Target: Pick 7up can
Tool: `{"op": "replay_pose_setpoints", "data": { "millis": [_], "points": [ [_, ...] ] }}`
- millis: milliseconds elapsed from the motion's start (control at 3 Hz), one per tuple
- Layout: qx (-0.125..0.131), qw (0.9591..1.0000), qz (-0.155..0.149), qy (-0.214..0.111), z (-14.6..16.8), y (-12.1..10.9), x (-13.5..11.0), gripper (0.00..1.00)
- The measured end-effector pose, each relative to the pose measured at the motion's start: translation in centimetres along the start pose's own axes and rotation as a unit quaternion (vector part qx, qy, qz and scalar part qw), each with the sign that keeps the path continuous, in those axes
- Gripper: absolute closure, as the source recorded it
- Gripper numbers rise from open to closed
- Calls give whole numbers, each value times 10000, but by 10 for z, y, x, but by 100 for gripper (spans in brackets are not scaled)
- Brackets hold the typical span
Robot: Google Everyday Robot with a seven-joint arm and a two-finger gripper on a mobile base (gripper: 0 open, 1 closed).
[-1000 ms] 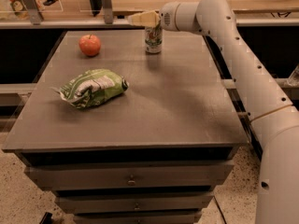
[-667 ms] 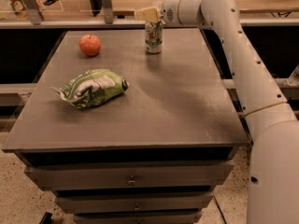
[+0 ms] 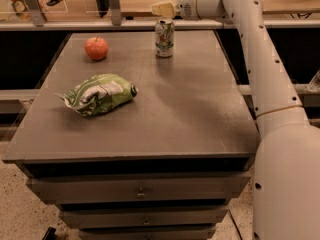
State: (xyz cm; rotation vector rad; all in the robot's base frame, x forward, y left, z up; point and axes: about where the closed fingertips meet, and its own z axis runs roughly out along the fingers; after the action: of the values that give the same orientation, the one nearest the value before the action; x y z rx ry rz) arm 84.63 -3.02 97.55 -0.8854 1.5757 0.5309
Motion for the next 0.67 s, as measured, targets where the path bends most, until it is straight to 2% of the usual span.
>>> {"op": "replay_pose_setpoints", "data": {
  "millis": [667],
  "points": [
    [41, 9998, -176, 107, -8, -8, 4, 0]
  ]
}}
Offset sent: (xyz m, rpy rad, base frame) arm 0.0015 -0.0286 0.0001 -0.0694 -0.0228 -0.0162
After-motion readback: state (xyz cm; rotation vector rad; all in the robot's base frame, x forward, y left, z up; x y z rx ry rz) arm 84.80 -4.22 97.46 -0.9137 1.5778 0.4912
